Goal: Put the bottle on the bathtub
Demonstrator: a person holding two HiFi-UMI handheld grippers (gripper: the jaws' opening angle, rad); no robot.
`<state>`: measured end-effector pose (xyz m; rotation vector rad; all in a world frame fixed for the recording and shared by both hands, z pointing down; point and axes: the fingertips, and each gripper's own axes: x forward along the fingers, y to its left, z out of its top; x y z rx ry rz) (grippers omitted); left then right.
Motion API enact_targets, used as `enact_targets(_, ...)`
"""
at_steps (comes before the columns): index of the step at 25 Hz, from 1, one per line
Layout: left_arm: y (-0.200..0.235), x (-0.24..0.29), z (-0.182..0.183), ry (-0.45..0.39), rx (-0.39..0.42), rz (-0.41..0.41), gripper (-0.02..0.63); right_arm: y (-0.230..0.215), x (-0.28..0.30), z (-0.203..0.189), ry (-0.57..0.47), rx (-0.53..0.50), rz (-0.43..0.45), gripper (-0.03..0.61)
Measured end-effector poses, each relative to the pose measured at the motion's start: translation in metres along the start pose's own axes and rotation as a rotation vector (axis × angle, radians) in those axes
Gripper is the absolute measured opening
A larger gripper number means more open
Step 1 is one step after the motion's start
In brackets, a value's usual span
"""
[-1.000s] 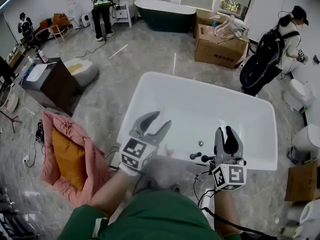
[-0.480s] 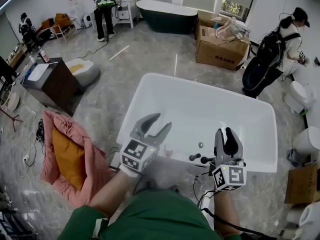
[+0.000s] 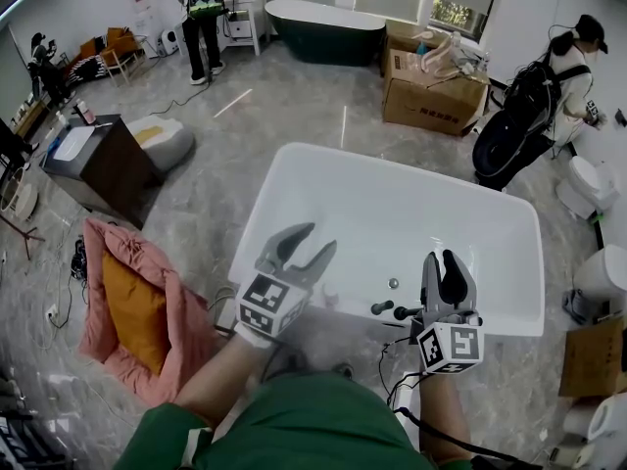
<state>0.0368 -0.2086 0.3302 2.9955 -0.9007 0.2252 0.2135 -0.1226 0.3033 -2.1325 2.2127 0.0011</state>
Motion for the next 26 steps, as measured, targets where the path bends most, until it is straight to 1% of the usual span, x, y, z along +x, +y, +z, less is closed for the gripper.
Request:
enact_targets(3,0.002,0.0,-0.002,0.005,-0.006,-0.003,0.196,0.003,0.001,-0.002,0.004,-0.013,0.003,0.101)
enact_targets(13,0.013,0.0,-0.009,0.01,-0.028,-0.022,0.196,0.009,0.006,-0.003,0.026,-0.009,-0.021,0.101)
enact_targets(26,0.027,-0.009,-0.014,0.011,-0.022,-0.039,0.196,0.026,0.011,-0.006,0.028,-0.012,-0.032,0.1)
